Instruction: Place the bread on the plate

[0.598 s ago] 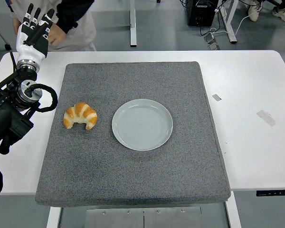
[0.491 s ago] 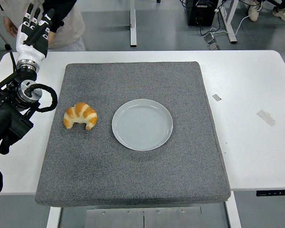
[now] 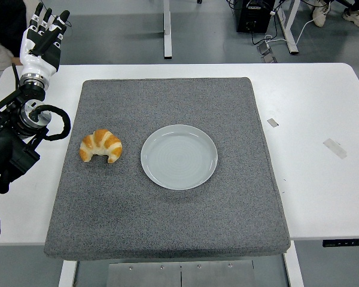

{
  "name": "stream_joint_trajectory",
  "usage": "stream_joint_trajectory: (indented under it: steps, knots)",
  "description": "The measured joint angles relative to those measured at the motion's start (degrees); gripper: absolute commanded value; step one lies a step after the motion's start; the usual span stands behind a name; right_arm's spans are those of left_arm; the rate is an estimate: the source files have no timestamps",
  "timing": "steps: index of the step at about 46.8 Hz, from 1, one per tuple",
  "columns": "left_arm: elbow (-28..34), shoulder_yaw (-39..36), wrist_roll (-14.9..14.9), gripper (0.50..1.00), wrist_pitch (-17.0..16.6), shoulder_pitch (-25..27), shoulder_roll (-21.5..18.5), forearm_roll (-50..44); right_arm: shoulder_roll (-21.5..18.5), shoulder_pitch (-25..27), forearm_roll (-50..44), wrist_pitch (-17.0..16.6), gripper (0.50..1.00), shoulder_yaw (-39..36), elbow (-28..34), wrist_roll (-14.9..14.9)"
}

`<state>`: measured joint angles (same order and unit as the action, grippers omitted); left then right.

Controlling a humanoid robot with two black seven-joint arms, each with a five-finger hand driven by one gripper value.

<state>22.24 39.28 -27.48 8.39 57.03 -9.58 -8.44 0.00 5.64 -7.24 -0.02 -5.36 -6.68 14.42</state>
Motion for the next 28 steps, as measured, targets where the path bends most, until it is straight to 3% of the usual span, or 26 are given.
stream_joint_trajectory:
  steps: [18,28]
  knots:
    - [0.0,-7.53,-0.14,0.981,2.64,1.18,-2.58,6.3,0.0,0.02,0.01,0.02,1.0,0.0,0.0,0.0]
    - [0.0,-14.97,-0.11,0.98,4.81,3.23,-6.28,10.25,0.0,0.0,0.01,0.03,1.0,0.0,0.0,0.01]
